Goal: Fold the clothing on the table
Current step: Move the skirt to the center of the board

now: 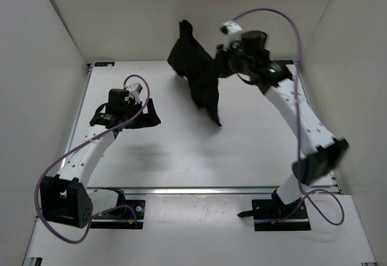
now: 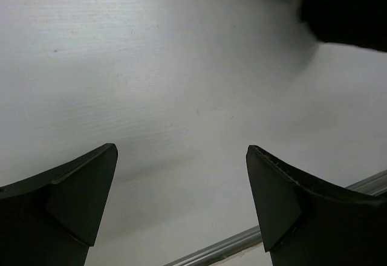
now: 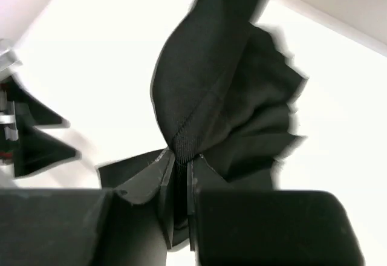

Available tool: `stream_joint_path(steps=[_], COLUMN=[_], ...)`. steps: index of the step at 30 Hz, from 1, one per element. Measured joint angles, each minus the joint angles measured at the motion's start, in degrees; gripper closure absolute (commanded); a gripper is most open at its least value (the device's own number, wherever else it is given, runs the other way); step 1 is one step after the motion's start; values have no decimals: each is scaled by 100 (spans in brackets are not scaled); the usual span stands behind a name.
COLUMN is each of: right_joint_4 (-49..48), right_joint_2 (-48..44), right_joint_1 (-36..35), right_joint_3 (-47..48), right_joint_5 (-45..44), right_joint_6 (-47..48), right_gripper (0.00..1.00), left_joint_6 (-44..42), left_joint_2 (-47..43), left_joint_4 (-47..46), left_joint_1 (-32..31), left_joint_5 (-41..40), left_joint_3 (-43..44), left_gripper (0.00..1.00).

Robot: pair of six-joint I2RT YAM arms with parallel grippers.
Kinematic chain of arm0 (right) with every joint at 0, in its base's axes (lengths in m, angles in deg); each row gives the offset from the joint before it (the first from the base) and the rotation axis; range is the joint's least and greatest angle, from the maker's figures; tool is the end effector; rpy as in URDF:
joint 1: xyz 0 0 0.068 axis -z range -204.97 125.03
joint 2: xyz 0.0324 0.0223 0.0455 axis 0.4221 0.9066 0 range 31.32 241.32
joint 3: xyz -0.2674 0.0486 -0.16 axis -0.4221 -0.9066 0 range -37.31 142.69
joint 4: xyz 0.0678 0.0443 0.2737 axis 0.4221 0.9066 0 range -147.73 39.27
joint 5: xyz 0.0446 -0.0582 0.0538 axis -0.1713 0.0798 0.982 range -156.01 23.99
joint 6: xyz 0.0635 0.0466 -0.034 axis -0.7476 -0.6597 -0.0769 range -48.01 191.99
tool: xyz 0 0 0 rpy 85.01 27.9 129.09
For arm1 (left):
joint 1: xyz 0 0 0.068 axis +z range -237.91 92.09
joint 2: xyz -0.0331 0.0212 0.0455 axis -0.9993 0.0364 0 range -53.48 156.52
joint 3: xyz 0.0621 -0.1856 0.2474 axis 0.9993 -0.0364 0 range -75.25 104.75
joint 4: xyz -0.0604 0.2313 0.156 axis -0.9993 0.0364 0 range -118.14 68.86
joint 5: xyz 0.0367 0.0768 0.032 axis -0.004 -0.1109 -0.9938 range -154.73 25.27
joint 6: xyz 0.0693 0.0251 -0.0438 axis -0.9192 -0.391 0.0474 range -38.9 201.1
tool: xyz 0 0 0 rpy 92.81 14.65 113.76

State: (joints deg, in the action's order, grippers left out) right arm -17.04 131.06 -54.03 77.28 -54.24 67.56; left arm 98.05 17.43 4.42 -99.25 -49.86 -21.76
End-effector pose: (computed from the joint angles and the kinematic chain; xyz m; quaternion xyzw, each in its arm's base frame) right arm 0.3871 0.2326 0.4795 -0.2331 0.8118 0.2354 0.4808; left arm 0.2804 -0.0760 0.2680 -0.0014 0.9328 -0.2008 0.2992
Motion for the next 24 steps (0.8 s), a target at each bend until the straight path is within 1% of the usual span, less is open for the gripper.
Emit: stream_joint_path(steps=[1, 2, 5, 7, 8, 9, 11, 13, 15, 18, 21, 24], right_joint_4=[-485, -623, -1379, -1696, -1864, -2087, -2199, -2225, -2177, -2068, -2284, -2487], right_joint_2=[-557, -1080, -2481, -3045, -3185, -3340, -3477, -3314, -3250, -3342, -3462, -3390], right_joint_1=[157, 380, 1362, 1967, 2116, 2286, 2465, 2535, 2509, 2262, 2009, 1803], right_joint_3=[-704, -1287, -3053, -4004, -4387, -4983, -5897, -6813, -7497, -8126, -8168, -8021], right_joint_5=[243, 422, 796, 914, 1001, 1119, 1305, 1425, 1475, 1609, 1685, 1740], right_joint_6=[-125, -243, -612, -774, -813, -887, -994, -1093, -1185, -1360, -1504, -1567], right_gripper=[100, 100, 100, 100, 100, 100, 100, 100, 100, 100, 100, 100], left_joint_6=[2, 4, 28, 63, 76, 109, 160, 234, 356, 522, 660, 909], left_joint_2=[-140, -284, -737, -979, -1069, -1137, -1202, -1204, -1189, -1130, -992, -804], left_joint_4=[0, 7, 7, -2, -7, -20, -85, -197, -299, -444, -549, -802], left_joint_1=[0, 0, -4, -42, -55, -76, -144, -227, -378, -704, -949, -1224], left_joint_5=[-20, -46, -92, -96, -96, -92, -76, -44, -37, 17, 160, 343], left_joint_3=[37, 61, 74, 74, 74, 72, 42, -66, -245, -476, -522, -566], left_gripper=[1, 1, 1, 1, 2, 2, 2, 2, 2, 1, 1, 1])
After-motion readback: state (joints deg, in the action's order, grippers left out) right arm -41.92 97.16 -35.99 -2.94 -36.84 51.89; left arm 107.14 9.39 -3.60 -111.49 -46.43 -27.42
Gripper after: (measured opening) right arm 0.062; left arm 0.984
